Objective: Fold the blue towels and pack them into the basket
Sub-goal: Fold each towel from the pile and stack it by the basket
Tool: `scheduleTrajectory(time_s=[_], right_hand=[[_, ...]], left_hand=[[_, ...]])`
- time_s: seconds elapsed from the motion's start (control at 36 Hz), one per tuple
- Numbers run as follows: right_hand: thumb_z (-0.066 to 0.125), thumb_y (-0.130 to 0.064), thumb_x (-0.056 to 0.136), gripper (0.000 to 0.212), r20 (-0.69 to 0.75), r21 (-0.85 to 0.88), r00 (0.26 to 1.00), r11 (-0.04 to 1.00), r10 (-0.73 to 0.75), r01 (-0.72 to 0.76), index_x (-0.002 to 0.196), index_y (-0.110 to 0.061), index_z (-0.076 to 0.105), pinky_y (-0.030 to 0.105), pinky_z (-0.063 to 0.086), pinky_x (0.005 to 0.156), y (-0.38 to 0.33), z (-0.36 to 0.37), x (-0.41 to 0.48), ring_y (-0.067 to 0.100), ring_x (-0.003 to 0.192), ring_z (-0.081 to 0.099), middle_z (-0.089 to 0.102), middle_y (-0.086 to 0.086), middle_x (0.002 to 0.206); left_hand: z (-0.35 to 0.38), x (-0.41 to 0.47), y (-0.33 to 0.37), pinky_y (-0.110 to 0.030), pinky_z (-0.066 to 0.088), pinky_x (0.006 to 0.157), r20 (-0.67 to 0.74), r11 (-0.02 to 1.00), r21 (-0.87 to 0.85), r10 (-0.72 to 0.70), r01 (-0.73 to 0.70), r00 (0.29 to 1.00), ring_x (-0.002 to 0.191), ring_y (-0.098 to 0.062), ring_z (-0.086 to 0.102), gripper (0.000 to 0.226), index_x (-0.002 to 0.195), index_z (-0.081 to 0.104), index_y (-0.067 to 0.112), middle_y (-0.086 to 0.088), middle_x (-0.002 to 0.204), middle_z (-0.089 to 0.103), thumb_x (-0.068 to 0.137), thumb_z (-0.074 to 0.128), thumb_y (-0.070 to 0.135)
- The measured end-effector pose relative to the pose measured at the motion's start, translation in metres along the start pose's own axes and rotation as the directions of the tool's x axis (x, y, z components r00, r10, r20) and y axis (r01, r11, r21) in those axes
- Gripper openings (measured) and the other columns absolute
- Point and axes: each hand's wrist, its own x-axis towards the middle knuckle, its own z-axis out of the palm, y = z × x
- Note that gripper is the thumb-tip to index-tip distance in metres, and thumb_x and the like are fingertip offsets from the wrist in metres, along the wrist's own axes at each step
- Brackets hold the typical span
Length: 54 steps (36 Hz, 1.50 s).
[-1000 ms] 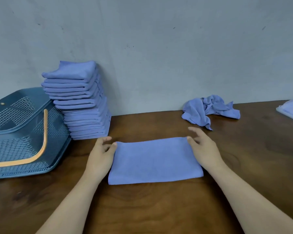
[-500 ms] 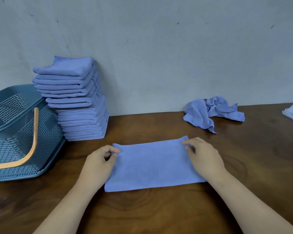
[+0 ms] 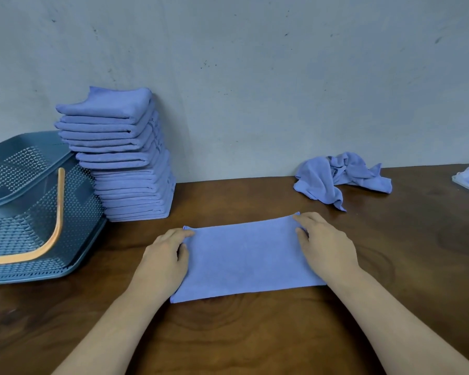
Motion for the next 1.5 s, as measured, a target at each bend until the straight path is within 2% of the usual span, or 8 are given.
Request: scheduleTrajectory(time_s=[0.36, 0.47, 0.56, 0.67, 0.92, 1.19, 1.36, 1.5], right_hand=[[0.045, -0.044, 0.109, 0.043, -0.111, -0.111, 0.989, 0.991, -0.093, 0.081, 0.151, -0.043, 0.052, 0.032, 0.052, 0.067, -0.009, -0.008, 0.002, 0.014, 0.113, 0.057, 0.046, -0.019, 0.150], [0.045, -0.053, 0.105, 0.047, -0.069, -0.040, 0.937, 0.939, -0.344, 0.342, 0.150, -0.042, 0.052, 0.035, 0.050, 0.091, -0.039, -0.006, -0.009, 0.014, 0.132, 0.048, 0.047, -0.018, 0.153], [0.030, -0.067, 0.105, 0.061, 0.194, -0.024, 0.891, 0.906, -0.410, 0.422, 0.162, -0.044, 0.032, 0.043, 0.023, 0.125, -0.049, 0.009, -0.019, 0.013, 0.160, 0.015, 0.022, -0.017, 0.172], [0.019, -0.080, 0.101, 0.069, 0.350, 0.015, 0.852, 0.912, -0.389, 0.411, 0.164, -0.054, 0.007, 0.046, 0.000, 0.131, -0.042, 0.014, -0.017, 0.008, 0.162, -0.011, -0.004, -0.023, 0.175], [0.019, -0.109, 0.072, 0.096, 0.406, 0.021, 0.873, 0.958, -0.269, 0.286, 0.156, -0.068, -0.007, 0.042, -0.007, 0.130, 0.001, 0.006, 0.002, -0.004, 0.155, -0.025, -0.022, -0.027, 0.170], [0.023, -0.110, 0.070, 0.099, 0.415, 0.036, 0.873, 0.963, -0.257, 0.267, 0.157, -0.068, 0.001, 0.044, -0.003, 0.130, 0.000, 0.004, 0.002, 0.000, 0.158, -0.016, -0.010, -0.027, 0.172], [0.040, -0.056, 0.106, 0.049, 0.299, -0.049, 0.907, 0.944, -0.297, 0.326, 0.153, -0.044, 0.045, 0.044, 0.040, 0.103, -0.009, -0.010, 0.037, 0.016, 0.134, 0.040, 0.045, -0.014, 0.151], [0.063, -0.048, 0.086, 0.022, 0.423, -0.124, 0.865, 0.929, -0.269, 0.349, 0.103, -0.034, 0.060, 0.036, 0.042, 0.081, -0.033, -0.021, 0.078, 0.019, 0.107, 0.047, 0.058, -0.010, 0.109]], left_hand=[[-0.008, 0.001, -0.005, -0.043, 0.036, 0.121, -0.110, 1.000, 0.007, -0.014, 0.015, 0.994, 0.143, -0.019, 0.041, 0.040, 0.145, 0.057, 0.034, 0.010, 0.153, 0.054, 0.107, 0.054, 0.021], [-0.009, 0.001, 0.028, -0.037, 0.032, 0.123, -0.256, 0.953, 0.129, 0.298, -0.273, 0.920, 0.148, -0.021, 0.040, 0.040, 0.143, 0.063, 0.022, 0.002, 0.157, 0.051, 0.105, 0.058, 0.012], [0.015, -0.009, 0.065, -0.024, 0.018, 0.124, -0.036, 0.947, 0.051, 0.318, -0.316, 0.947, 0.156, -0.010, 0.029, 0.045, 0.155, 0.053, 0.028, 0.008, 0.164, 0.045, 0.110, 0.049, 0.035], [0.041, -0.019, 0.059, -0.037, -0.005, 0.131, 0.269, 0.929, 0.279, 0.169, -0.245, 0.948, 0.163, -0.011, -0.012, 0.070, 0.170, 0.008, 0.042, 0.014, 0.178, -0.004, 0.107, 0.019, 0.070], [0.026, -0.014, 0.034, -0.047, -0.010, 0.132, 0.323, 0.927, 0.339, 0.044, -0.159, 0.945, 0.160, -0.016, -0.027, 0.106, 0.162, -0.014, 0.059, 0.016, 0.174, -0.025, 0.071, 0.008, 0.110], [0.010, -0.002, 0.021, -0.051, -0.005, 0.132, 0.322, 0.936, 0.336, -0.015, -0.099, 0.947, 0.161, -0.010, -0.021, 0.117, 0.163, -0.008, 0.057, 0.016, 0.176, -0.017, 0.064, 0.015, 0.114], [0.009, -0.005, 0.036, -0.051, -0.004, 0.132, 0.234, 0.876, 0.378, 0.222, -0.299, 0.947, 0.163, -0.012, -0.013, 0.097, 0.169, 0.010, 0.042, 0.011, 0.178, -0.001, 0.088, 0.020, 0.095], [0.033, -0.011, 0.059, -0.046, 0.001, 0.133, 0.293, 0.878, 0.232, 0.347, -0.419, 0.891, 0.162, -0.002, -0.011, 0.075, 0.168, 0.017, 0.044, 0.021, 0.177, 0.004, 0.101, 0.024, 0.078]])
